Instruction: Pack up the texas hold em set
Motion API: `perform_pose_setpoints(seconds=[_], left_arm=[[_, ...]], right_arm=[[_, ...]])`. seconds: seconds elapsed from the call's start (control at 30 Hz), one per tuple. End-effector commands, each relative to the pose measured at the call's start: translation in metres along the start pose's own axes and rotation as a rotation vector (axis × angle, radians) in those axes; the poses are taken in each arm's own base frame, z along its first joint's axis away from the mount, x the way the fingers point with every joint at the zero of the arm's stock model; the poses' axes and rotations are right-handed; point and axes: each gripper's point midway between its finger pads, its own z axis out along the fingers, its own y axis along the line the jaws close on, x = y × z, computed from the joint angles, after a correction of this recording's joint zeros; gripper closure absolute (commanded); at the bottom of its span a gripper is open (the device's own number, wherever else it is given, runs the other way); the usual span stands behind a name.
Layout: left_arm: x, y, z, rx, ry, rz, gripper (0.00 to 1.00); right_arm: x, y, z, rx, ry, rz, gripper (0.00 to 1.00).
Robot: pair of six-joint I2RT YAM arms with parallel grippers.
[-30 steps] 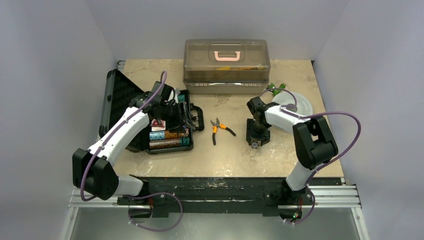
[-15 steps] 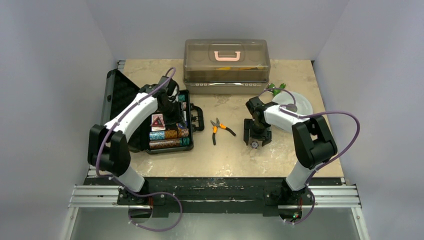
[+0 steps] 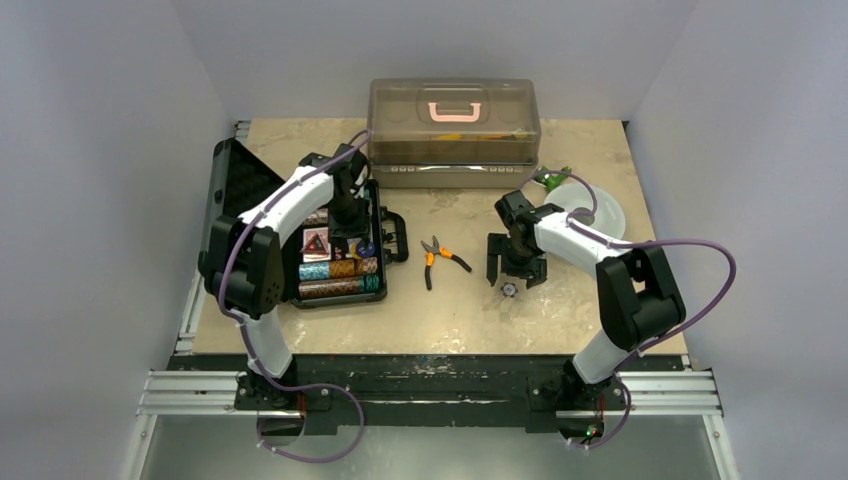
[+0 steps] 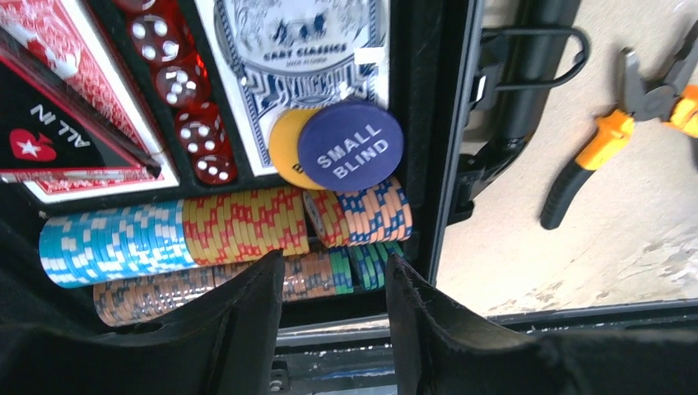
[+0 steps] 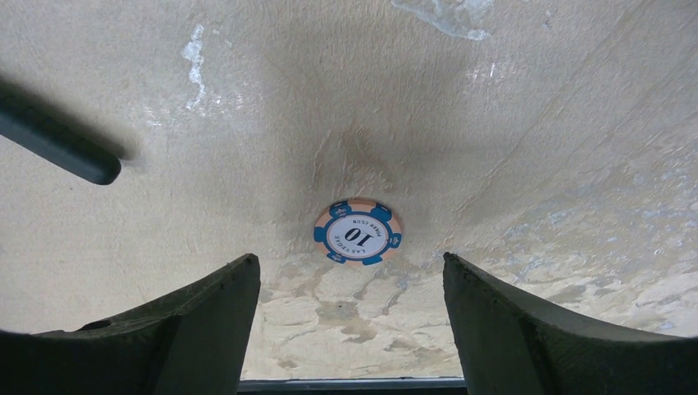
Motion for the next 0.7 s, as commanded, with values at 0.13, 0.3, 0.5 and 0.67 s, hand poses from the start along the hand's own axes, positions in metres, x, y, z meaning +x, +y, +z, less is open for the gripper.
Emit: perform_pose_setpoints(seconds=[0.13,0.3,0.5,0.67], left_arm=[[-0.016,-0.024,0.000,-0.041,-0.042,0.052,0.51],[-0.014,-0.019,0.007,-0.081,-0.028,0.042,0.56],[-0.010,-0.017,0.015,-0.092,0.003,0.065,0.58],[-0.010,-0.019,0.019,-0.085,0.018,0.088,0.54]], right_arm=[[0.000,0.000,-0.008,-0.006,-0.016,-0.019,0.21],[0.000,0.000,-0.008,-0.008,-0.017,-0.019,0.21],[0.001,-0.001,-0.007,-0.007,-0.010,-0.019,0.21],[0.000,0.001,-0.008,-0.011,-0.013,-0.021,0.21]])
